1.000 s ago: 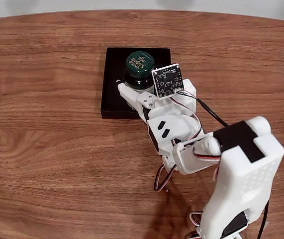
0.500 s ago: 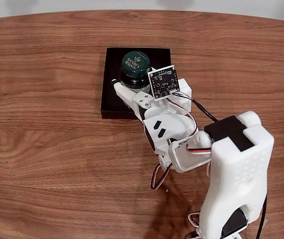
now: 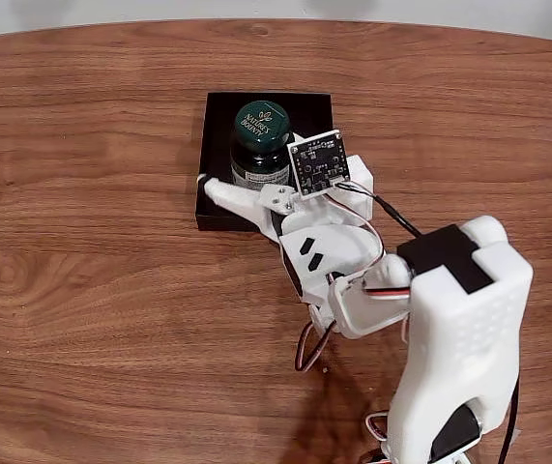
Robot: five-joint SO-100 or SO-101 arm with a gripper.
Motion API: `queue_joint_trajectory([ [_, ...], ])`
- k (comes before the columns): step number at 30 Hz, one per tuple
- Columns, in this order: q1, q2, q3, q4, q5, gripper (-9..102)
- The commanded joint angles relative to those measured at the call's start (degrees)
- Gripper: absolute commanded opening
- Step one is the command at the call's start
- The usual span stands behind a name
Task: Pick up the pill bottle and place it in the black box.
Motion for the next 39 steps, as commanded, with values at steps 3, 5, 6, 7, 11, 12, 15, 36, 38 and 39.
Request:
queue_joint_trajectory([
  [3,1.23,5.10,0.00,-0.53,-0.18,45],
  [5,1.41,5.89,0.44,-0.44,-0.35,45],
  [6,1.41,6.50,0.62,-0.26,-0.35,45],
  [7,1.41,7.12,0.97,-0.09,-0.44,45],
  [11,1.67,10.72,2.81,1.76,-0.35,45],
  [12,1.76,11.87,3.52,2.37,-0.09,45],
  [15,2.72,15.12,5.98,3.52,0.53,46],
  [36,9.76,39.46,21.01,21.71,3.25,46],
  [38,9.49,44.03,21.62,26.81,3.25,46],
  [39,9.40,46.58,21.97,29.88,3.34,46],
])
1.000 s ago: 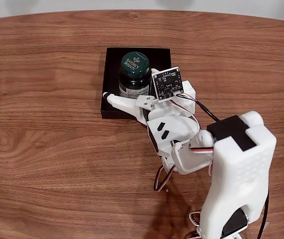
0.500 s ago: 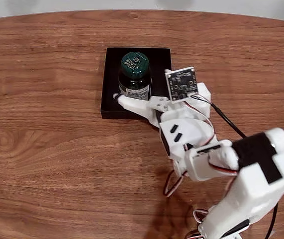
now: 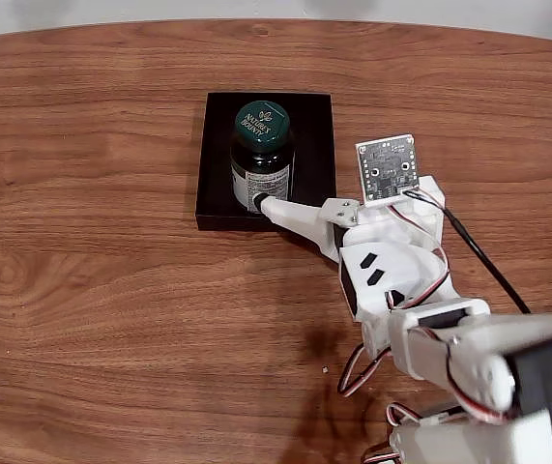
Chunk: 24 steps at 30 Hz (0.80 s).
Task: Pick up the pill bottle and place it in the black box.
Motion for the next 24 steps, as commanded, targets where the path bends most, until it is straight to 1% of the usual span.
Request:
queue_joint_trajectory([
  [1,0.00,12.57,0.35,10.72,1.14,46],
  [7,-0.62,30.67,4.66,30.32,1.32,43],
  [11,-0.97,40.78,7.47,39.11,0.79,39],
  [18,1.05,57.22,8.35,57.57,0.70,34],
  [21,2.46,63.81,8.35,65.57,0.26,28],
  [24,2.99,70.05,8.35,72.51,-0.44,20],
])
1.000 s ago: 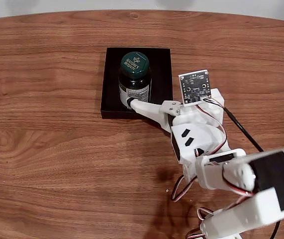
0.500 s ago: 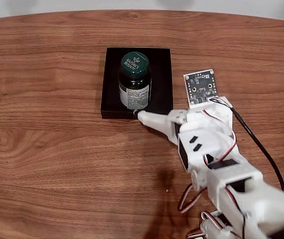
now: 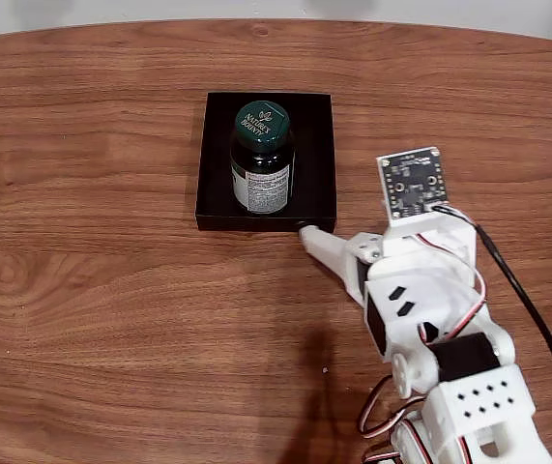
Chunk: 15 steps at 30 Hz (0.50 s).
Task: Pick up the pill bottle and place it in the black box.
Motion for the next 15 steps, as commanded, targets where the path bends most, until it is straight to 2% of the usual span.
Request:
queue_joint_trajectory([
  [1,0.62,10.02,-1.05,9.84,-0.44,17],
  [7,2.99,17.58,-1.05,20.04,2.37,6],
  [11,4.92,18.28,-1.05,25.75,7.91,0],
  [15,4.57,20.65,-1.05,29.44,10.72,0],
])
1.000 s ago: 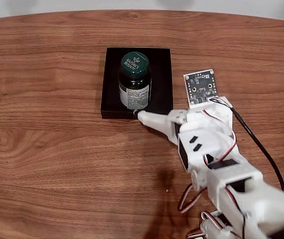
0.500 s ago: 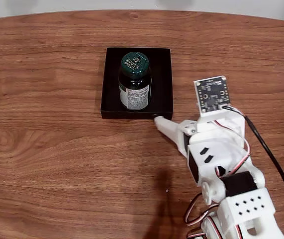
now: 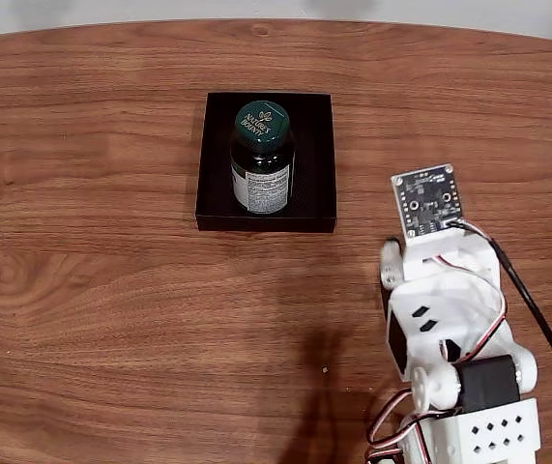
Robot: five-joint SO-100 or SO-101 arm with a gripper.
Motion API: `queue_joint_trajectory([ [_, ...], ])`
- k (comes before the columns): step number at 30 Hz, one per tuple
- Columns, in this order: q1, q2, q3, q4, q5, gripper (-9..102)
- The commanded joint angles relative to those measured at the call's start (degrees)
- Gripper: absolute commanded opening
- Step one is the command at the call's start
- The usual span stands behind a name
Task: Pick up the pill bottle and place it in the black box.
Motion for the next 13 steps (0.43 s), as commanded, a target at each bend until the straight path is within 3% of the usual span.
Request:
queue_joint_trajectory([
  [1,-0.26,3.08,-1.05,3.52,2.46,0],
  [7,2.46,5.54,-0.97,11.34,3.25,0],
  [13,6.94,5.45,-0.97,9.93,4.83,0],
])
